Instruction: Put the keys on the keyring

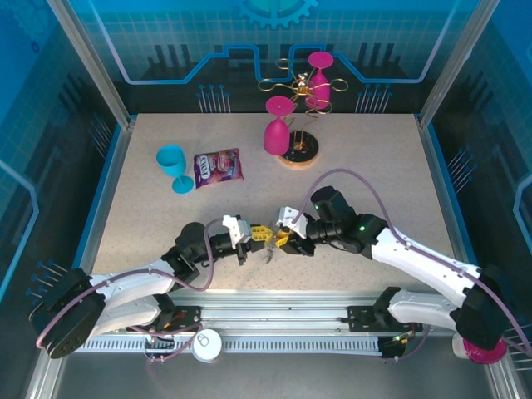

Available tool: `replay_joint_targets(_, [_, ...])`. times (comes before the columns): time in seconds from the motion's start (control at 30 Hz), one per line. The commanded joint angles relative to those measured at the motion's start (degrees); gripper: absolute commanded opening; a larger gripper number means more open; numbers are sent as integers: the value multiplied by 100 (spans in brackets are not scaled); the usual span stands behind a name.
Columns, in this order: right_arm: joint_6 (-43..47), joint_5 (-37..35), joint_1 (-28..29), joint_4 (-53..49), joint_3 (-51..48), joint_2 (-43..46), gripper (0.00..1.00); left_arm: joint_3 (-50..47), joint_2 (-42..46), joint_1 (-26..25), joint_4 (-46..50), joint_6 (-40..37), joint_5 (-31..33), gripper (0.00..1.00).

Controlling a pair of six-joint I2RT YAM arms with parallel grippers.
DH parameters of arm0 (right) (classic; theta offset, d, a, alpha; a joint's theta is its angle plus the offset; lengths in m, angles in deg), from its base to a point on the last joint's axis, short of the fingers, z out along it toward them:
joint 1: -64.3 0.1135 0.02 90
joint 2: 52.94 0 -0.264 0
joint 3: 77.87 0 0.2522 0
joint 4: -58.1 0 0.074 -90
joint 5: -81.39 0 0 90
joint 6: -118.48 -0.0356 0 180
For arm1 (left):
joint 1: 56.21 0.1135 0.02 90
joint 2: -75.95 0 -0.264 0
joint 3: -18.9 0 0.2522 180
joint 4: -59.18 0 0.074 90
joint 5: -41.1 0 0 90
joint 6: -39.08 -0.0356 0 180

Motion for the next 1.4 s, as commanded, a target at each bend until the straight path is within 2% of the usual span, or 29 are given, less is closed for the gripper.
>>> replay_joint_targets(0.0, [-72, 22, -194, 232, -209, 478, 32, 65, 43, -18, -427, 65, -145, 0])
replay_joint_targets(0.2, [-334, 613, -437, 740, -353, 717, 30, 54, 59, -18, -428, 81, -231, 0])
replay_joint_targets(0.43, [-402, 817, -446, 982, -180, 309, 24, 38, 56, -19, -470, 134, -314, 0])
replay_joint_targets(0.77, [-419, 1189, -438, 1200, -118, 85, 23, 67, -1, -25, -532, 173, -371, 0])
replay_joint_targets(0.9, [-377, 1352, -437, 1287, -80, -23, 14, 62, -51, -19, -690, 265, -435, 0])
replay_joint_targets(1.0, [-293, 1620, -437, 1375, -77, -58, 1, 33, -122, -17, -860, 369, -462, 0])
replay_joint_targets(1.1, [-199, 1730, -438, 1411, -108, -2, 0, -25, -160, -24, -918, 409, -408, 0])
replay_joint_targets(1.17, [-96, 1605, -439, 1305, -110, 60, 0, -59, -125, -18, -777, 353, -231, 0])
replay_joint_targets(1.23, [100, 1400, -437, 946, 4, 76, 0, -31, -17, -26, -401, 258, -30, 8])
replay_joint_targets(1.37, [670, 1022, -359, -295, 456, -140, 0, 331, 293, -20, 1030, -190, -30, 11])
